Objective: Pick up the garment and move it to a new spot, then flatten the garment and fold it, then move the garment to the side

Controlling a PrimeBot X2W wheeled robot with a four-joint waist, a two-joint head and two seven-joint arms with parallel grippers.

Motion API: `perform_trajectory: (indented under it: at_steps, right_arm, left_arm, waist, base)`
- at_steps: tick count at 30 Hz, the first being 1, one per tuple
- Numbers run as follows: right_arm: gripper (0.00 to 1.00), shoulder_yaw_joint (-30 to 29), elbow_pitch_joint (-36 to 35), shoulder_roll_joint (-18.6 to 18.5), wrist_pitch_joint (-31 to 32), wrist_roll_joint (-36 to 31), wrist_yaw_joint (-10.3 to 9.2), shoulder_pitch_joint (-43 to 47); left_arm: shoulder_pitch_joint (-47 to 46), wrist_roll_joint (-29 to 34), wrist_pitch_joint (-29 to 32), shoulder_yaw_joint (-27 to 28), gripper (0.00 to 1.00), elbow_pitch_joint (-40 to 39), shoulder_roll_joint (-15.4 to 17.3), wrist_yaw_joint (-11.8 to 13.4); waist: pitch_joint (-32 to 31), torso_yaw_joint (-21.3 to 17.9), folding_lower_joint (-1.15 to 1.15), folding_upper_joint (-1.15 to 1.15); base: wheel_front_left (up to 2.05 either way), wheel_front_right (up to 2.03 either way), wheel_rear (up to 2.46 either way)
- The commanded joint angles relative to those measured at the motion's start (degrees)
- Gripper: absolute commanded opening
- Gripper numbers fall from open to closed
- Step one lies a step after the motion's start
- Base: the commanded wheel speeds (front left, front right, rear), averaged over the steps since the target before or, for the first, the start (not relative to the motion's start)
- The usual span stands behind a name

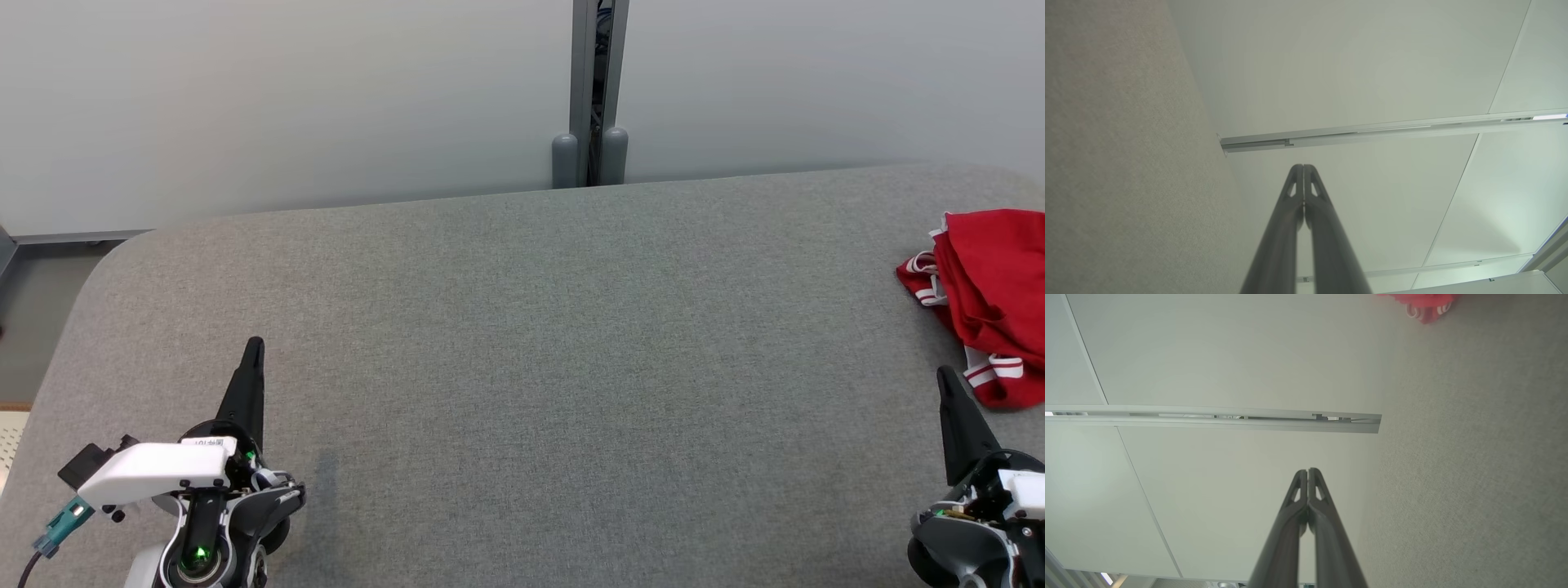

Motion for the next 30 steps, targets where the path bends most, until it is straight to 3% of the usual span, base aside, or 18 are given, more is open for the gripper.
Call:
perform_trajectory:
  at_steps: [1, 30]
  right_arm:
    - [0.00, -0.36, -0.08, -0.08, 0.14, -0.34, 0.00, -0.63]
    - [0.00, -0.49, -0.08, 0.00, 0.28, -0.48, 0.00, -0.65]
  left_arm:
    - [-0.98, 0.18, 0.14, 0.25, 0.00, 0.00, 0.14, -0.45]
    - [-0.99, 0.24, 0.19, 0.29, 0.00, 0.00, 0.12, -0.40]
  waist:
    - [0.00, 0.00, 0.00, 0.00]
    - [0.00, 0.00, 0.00, 0.00]
  base:
    - [0.00, 0.00, 0.00]
    - [0.00, 0.00, 0.00]
